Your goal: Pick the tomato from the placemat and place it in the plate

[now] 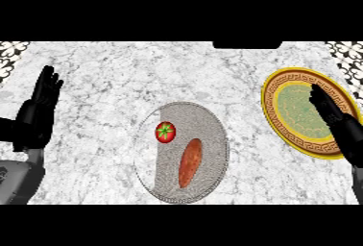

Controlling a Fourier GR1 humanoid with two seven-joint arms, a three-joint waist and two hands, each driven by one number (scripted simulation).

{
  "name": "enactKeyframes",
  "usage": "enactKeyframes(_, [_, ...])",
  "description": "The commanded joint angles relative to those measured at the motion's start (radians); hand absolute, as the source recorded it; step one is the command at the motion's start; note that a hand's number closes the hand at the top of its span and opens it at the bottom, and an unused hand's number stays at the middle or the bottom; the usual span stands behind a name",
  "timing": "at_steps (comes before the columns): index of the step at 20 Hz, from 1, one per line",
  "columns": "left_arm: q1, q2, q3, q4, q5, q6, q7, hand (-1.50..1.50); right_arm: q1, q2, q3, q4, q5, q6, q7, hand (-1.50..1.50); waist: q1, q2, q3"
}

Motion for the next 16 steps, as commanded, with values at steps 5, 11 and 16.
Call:
enactKeyframes(5, [0.007, -0.024, -0.08, 0.012, -0.003, -0.045, 0.142, 0.0, -0.249, 0.302, 0.152, 0.066, -0.062, 0.018, 0.013, 1.5, 0.07, 0.005, 0.017])
enactKeyframes(11, [0.011, -0.056, -0.117, 0.038, 0.003, -0.061, 0.188, 0.0, -0.208, 0.442, 0.134, 0.156, 0.157, -0.341, -0.195, -1.5, 0.043, 0.01, 0.02])
enactKeyframes(16, [0.019, -0.044, -0.094, 0.016, 0.003, -0.076, 0.238, 0.0, -0.301, 0.463, 0.23, 0.487, 0.27, -0.238, -0.425, -1.5, 0.033, 0.0, 0.016])
